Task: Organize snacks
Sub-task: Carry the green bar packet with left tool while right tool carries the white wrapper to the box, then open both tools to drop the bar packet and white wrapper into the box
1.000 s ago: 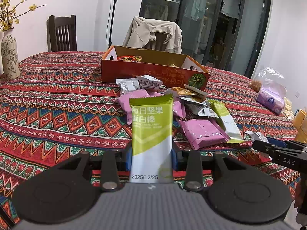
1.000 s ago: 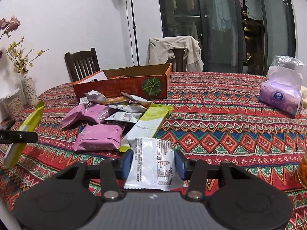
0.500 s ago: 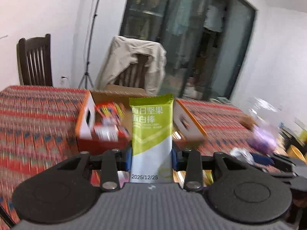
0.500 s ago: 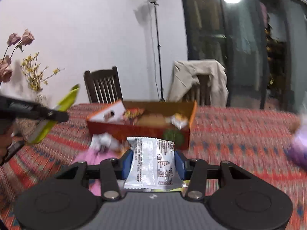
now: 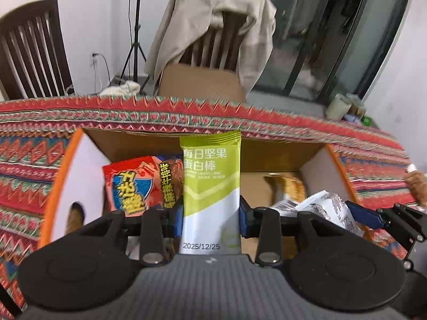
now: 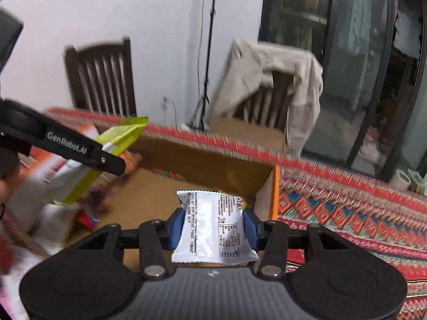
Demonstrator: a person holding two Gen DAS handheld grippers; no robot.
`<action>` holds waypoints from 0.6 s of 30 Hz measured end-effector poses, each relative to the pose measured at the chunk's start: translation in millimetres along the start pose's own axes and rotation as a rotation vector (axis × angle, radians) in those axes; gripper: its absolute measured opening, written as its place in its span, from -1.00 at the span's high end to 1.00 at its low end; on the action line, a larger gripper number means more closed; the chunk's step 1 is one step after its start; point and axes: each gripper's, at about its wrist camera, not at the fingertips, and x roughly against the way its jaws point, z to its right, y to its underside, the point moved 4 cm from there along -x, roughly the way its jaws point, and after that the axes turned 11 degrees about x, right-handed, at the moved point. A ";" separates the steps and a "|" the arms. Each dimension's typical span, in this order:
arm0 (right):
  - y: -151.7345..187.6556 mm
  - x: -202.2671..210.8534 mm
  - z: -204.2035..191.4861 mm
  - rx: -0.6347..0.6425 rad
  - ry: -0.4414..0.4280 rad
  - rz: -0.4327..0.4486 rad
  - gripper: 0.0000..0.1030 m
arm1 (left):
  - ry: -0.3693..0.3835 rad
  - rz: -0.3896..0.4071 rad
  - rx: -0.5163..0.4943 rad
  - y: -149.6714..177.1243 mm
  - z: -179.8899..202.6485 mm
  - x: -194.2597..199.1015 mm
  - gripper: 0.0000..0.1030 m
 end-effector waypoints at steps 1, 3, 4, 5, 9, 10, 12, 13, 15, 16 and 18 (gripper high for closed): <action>0.7 -11.6 -0.4 0.004 0.003 -0.024 0.10 | -0.015 -0.008 -0.002 -0.7 -1.3 -8.4 0.26; 4.7 -28.2 -3.3 0.031 0.027 -0.067 0.07 | -0.040 -0.020 -0.016 -0.2 -3.6 -22.0 0.15; 6.6 -33.5 -5.3 0.048 0.037 -0.080 0.07 | -0.044 -0.017 -0.024 0.6 -4.0 -25.2 0.02; 6.9 -35.9 -8.5 0.070 0.043 -0.077 0.05 | -0.043 -0.012 -0.029 1.5 -5.7 -27.0 -0.13; 5.4 -33.1 -12.3 0.086 0.067 -0.046 -0.38 | -0.008 -0.016 0.001 -1.1 -13.5 -23.6 -0.27; 4.8 -32.3 -10.8 0.078 0.068 -0.041 -0.41 | -0.009 -0.005 -0.003 -2.3 -15.2 -19.3 -0.30; 4.6 -30.4 -8.4 0.065 0.046 -0.025 -0.43 | -0.009 0.016 -0.018 -4.6 -17.9 -8.5 -0.32; 4.9 -28.5 -7.0 0.059 0.038 -0.023 -0.43 | -0.008 0.023 -0.022 -6.6 -18.5 -3.9 -0.32; 4.1 -21.1 -5.5 0.047 0.047 0.001 -0.43 | -0.009 0.046 -0.033 -7.2 -21.8 11.0 -0.35; 3.5 -17.1 -3.4 0.041 0.046 0.012 -0.43 | -0.011 0.061 -0.041 -6.1 -22.3 21.2 -0.38; 0.0 -3.6 -4.5 0.034 0.035 0.039 -0.45 | -0.007 0.086 -0.064 -2.8 -24.0 42.5 -0.42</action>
